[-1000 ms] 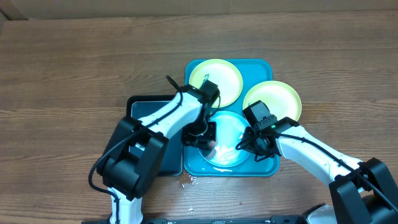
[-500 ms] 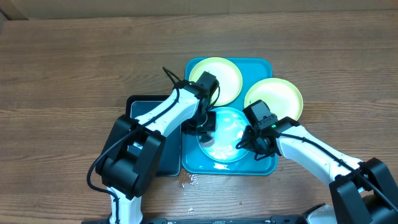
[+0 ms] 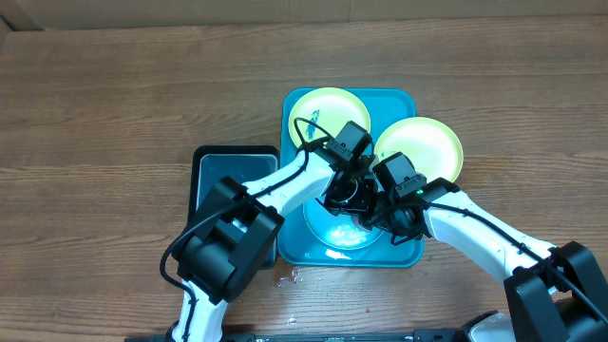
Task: Clean dirty plates on tray and stack at the side
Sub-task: 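Scrub the white plate with the sponge while the right gripper holds its rim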
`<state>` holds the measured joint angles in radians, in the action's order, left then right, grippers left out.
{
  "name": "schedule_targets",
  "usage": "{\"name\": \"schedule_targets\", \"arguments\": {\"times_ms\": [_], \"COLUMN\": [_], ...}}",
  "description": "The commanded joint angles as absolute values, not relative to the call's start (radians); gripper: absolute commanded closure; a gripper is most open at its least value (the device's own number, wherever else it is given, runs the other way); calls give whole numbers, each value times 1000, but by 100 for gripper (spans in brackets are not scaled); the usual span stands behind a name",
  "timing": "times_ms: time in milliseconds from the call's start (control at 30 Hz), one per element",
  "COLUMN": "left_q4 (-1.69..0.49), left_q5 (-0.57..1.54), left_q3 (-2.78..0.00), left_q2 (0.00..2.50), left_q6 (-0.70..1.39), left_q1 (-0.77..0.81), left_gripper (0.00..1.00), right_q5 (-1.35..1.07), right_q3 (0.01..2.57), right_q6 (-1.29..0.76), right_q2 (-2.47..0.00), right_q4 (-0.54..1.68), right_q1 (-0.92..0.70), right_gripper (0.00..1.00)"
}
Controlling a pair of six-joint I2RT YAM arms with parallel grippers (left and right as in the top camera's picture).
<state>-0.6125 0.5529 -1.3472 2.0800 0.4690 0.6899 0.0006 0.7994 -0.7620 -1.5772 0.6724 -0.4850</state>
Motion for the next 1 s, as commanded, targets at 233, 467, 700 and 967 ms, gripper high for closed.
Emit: {"name": "schedule_targets", "arguments": {"times_ms": [233, 467, 700, 967], "left_q4": [-807, -959, -981, -1042], "left_q5": [401, 62, 12, 101], "left_q3": [-1338, -1338, -1338, -1338], "left_q2": [2054, 1946, 1845, 1636], "left_q6": [532, 526, 477, 476], "left_q1": [627, 552, 540, 510], "left_gripper": [96, 96, 96, 96], "right_q5": [32, 32, 32, 32], "right_q3": [785, 785, 785, 785], "right_q6": [-751, -751, -751, -751], "right_q2": [-1592, -1592, -1592, -1592], "right_q4": [680, 679, 678, 683], "right_q1": [-489, -489, -489, -489], "right_gripper": [96, 96, 96, 96]}}
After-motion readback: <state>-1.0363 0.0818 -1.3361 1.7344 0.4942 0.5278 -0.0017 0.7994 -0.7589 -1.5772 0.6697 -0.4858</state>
